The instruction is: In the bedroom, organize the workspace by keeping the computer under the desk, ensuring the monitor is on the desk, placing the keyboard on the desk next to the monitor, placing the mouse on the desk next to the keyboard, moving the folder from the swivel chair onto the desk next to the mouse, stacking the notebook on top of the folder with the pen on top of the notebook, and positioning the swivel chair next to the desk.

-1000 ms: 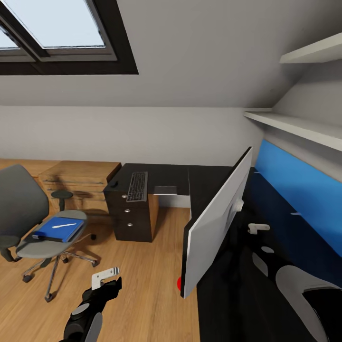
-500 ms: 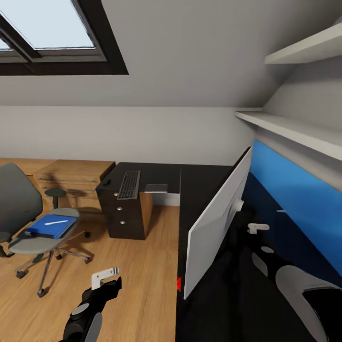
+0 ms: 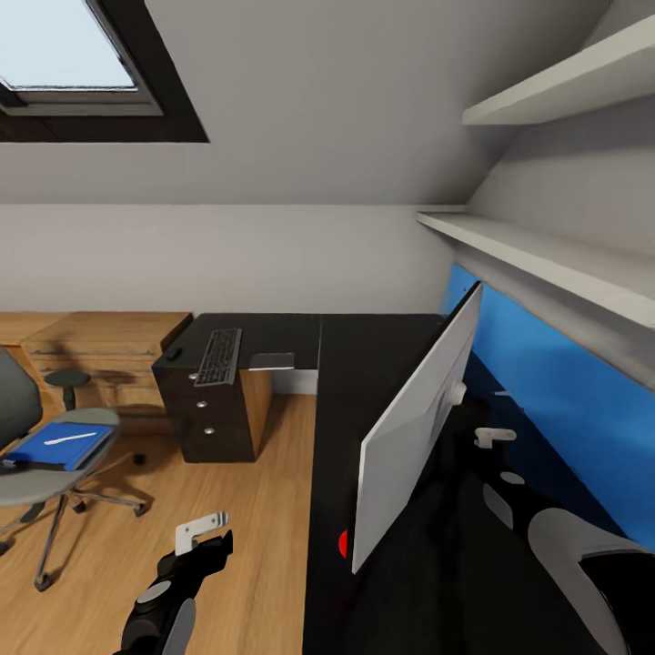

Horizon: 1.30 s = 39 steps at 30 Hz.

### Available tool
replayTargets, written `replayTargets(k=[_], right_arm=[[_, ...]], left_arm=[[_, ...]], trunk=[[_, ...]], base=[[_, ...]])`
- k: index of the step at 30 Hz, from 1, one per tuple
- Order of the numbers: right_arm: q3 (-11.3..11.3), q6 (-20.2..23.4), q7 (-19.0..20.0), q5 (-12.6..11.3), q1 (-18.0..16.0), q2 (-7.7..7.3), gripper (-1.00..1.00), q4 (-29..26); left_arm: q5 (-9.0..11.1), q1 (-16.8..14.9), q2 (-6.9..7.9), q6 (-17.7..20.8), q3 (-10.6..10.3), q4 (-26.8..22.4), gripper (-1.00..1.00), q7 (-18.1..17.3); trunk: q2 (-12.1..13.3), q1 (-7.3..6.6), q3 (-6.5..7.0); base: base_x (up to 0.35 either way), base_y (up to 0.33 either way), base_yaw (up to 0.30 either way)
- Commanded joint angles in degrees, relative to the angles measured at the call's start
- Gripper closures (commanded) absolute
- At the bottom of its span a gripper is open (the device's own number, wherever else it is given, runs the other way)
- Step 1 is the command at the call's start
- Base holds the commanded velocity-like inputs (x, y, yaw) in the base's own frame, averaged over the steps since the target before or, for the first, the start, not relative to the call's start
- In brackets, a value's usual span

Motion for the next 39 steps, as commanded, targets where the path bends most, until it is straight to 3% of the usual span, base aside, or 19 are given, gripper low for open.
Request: replayTargets(k=[1, 19, 32, 39], right_arm=[[0.6, -0.2, 0.1, -0.8, -0.1, -0.02, 1.00, 0.1], [0.6, -0.2, 0.0, -0.8, -0.1, 0.05, 1.00, 0.2], [0.6, -0.2, 0.0, -0.8, -0.1, -0.02, 1.00, 0.2], [0.6, -0.2, 0.0, -0.8, -0.1, -0.02, 1.00, 0.1]], left_arm=[[0.6, 0.0, -0.01, 0.2, 0.0, -0.1, -1.00, 0.4], [0.6, 0.0, 0.00, 0.2, 0.0, 0.0, -1.00, 0.4], [0.6, 0.0, 0.00, 0.2, 0.0, 0.0, -1.00, 0.4], [0.7, 0.0, 0.00, 0.1, 0.0, 0.0, -1.00, 0.4]], trunk=[[-0.1, 0.01, -0.08], [-0.1, 0.01, -0.08], [-0.1, 0.01, -0.08], [-0.1, 0.01, -0.08]], base=[[0.000, -0.001, -0.186], [0.000, -0.053, -0.019], [0.000, -0.232, 0.000], [0.095, -0.055, 0.000]])
